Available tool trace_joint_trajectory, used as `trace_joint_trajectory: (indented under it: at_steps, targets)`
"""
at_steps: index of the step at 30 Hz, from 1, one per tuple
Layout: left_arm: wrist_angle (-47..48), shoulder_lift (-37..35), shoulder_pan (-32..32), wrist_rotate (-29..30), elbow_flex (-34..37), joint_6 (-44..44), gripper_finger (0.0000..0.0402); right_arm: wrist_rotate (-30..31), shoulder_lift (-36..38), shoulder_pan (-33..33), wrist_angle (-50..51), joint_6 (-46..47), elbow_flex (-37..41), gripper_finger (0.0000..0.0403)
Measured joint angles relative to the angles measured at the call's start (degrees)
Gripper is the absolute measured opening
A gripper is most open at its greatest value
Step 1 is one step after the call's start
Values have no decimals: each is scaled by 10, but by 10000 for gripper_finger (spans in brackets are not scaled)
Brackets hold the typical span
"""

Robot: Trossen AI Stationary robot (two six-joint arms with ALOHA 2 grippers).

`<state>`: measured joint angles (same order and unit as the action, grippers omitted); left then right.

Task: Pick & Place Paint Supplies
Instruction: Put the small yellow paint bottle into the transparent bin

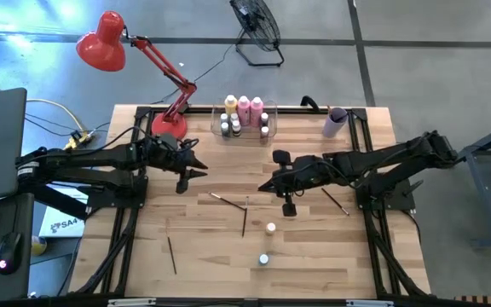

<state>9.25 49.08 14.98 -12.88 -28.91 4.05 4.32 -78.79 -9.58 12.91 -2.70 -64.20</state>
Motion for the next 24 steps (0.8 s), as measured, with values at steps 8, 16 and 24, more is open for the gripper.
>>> trace_joint_trajectory:
  at_steps: [8,16,24]
  targets:
    - [0,0,0,0,0,2,102,-4,0,15,2,-1,0,3]
    - [-1,0,0,2,0,17,102,-32,0,38,3,1,0,3]
    - [1,0,0,1,0,17,102,-46,0,41,27,1,0,3]
